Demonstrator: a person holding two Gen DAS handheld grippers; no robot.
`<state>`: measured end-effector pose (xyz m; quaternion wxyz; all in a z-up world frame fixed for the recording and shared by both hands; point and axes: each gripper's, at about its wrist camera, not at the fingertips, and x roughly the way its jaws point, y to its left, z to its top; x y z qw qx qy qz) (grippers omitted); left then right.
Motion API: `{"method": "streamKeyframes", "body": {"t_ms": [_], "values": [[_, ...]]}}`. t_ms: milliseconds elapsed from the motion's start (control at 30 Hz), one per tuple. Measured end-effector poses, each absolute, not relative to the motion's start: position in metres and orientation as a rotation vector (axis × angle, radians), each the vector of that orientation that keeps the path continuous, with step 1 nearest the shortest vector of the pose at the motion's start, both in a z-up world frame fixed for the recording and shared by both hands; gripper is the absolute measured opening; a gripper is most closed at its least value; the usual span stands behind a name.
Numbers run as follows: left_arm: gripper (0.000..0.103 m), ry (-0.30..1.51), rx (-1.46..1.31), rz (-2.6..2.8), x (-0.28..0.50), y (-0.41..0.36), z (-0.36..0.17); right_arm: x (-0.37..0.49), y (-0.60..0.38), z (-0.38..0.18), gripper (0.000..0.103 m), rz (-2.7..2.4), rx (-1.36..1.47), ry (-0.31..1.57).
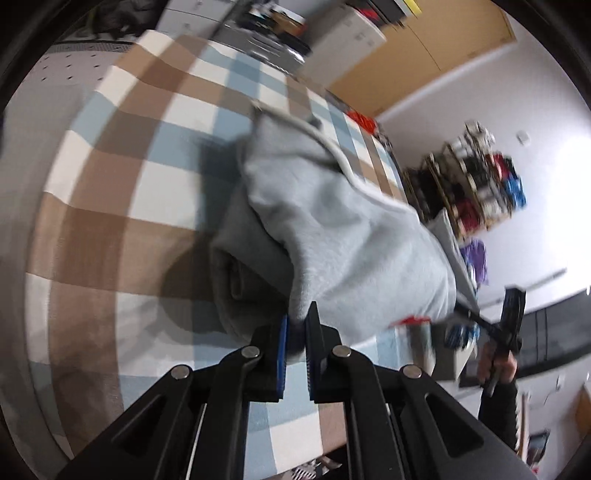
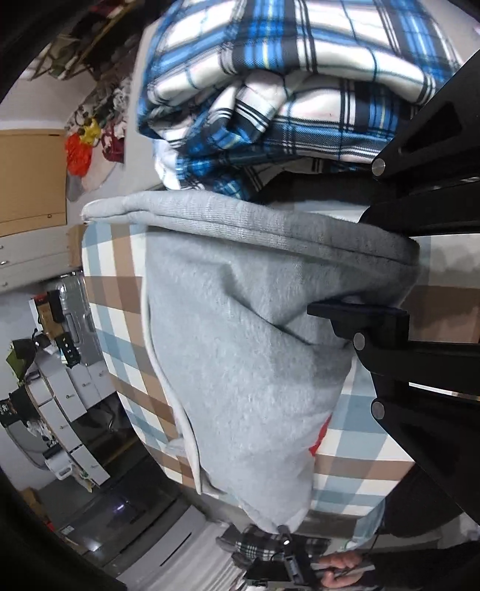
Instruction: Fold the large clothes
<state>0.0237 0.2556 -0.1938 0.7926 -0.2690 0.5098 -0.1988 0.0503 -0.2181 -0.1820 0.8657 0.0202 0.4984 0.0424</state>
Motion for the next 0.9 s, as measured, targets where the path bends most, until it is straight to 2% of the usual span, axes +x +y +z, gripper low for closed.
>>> {"method": "streamKeyframes", "body": {"t_ms": [167, 333, 400, 433, 467, 567, 733, 800, 900], "values": [[0.004, 1.01, -0.541, -0.468, 0.026, 0.241, -0.162, 0.048, -0.209, -0.164, 0.013, 0.078, 0.055, 1.044], [0.005, 0.809, -0.628, -0.509, 0.029, 0.252, -0.121, 0.049, -0.202, -0.148, 0.013, 0.07, 0.099, 1.043], [0.023, 0.761, -0.633, -0.513, 0.029, 0.248, -0.115, 0.049, -0.197, -0.145, 0.014, 0.053, 0.091, 1.057], [0.046, 0.751, -0.633, -0.519, 0.029, 0.244, -0.117, 0.05, -0.195, -0.146, 0.016, 0.051, 0.095, 1.07], [0.061, 0.739, -0.647, -0.539, 0.031, 0.236, -0.12, 0.05, -0.194, -0.147, 0.023, 0.056, 0.105, 1.082], [0.061, 0.765, -0.672, -0.604, 0.035, 0.209, -0.139, 0.049, -0.192, -0.161, 0.049, 0.099, 0.155, 1.144], [0.061, 0.89, -0.694, -0.627, 0.054, 0.172, -0.183, 0.038, -0.193, -0.199, 0.054, 0.08, 0.17, 1.214], [0.061, 0.936, -0.689, -0.621, 0.058, 0.167, -0.193, 0.033, -0.195, -0.208, 0.061, 0.077, 0.18, 1.196], [0.061, 0.94, -0.662, -0.583, 0.059, 0.17, -0.198, 0.036, -0.197, -0.218, 0.064, 0.032, 0.149, 1.184]]}}
